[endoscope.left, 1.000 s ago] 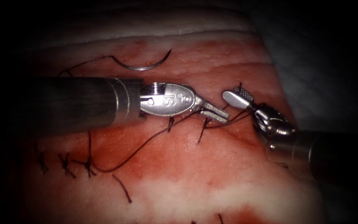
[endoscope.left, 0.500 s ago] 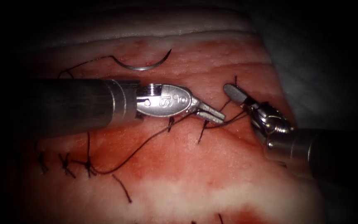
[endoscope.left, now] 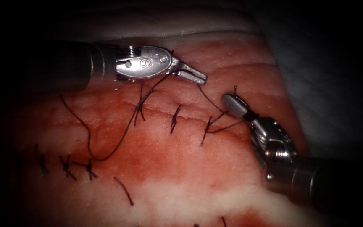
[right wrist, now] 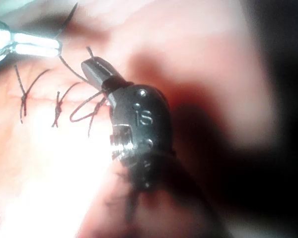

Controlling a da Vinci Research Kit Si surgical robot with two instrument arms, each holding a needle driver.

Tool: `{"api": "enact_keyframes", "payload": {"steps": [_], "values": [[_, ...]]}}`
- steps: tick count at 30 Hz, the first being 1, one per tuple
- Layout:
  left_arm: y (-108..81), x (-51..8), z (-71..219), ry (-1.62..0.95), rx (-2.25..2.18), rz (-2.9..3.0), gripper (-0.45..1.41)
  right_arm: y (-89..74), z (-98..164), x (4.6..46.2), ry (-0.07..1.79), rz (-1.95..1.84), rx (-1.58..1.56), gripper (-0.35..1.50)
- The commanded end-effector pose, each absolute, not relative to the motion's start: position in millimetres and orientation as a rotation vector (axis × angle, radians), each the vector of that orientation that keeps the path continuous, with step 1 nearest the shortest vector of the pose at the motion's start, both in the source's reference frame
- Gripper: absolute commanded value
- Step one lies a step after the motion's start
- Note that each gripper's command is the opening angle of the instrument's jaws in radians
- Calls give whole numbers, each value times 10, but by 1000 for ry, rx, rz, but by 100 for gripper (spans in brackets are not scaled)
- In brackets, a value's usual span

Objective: Wound Closure
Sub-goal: Tighten the suture by pulling up with the left and down with the right end-effector.

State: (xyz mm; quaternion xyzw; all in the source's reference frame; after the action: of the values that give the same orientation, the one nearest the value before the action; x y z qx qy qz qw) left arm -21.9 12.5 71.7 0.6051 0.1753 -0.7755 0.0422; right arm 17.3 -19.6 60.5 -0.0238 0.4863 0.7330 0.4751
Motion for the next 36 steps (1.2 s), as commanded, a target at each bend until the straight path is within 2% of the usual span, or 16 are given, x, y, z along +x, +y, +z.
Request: {"api": "enact_keyframes", "payload": {"steps": [1, 18, 36], "values": [[139, -227, 725, 536, 1859, -2377, -45, -204, 605, 185, 1172, 1783, -39, -35], [263, -269, 797, 521, 1886, -2518, -45, -250, 576, 205, 1109, 1646, 8, -35], [310, -276, 893, 427, 1918, -2591, -45, -260, 583, 228, 1116, 1544, -26, -35]]}}
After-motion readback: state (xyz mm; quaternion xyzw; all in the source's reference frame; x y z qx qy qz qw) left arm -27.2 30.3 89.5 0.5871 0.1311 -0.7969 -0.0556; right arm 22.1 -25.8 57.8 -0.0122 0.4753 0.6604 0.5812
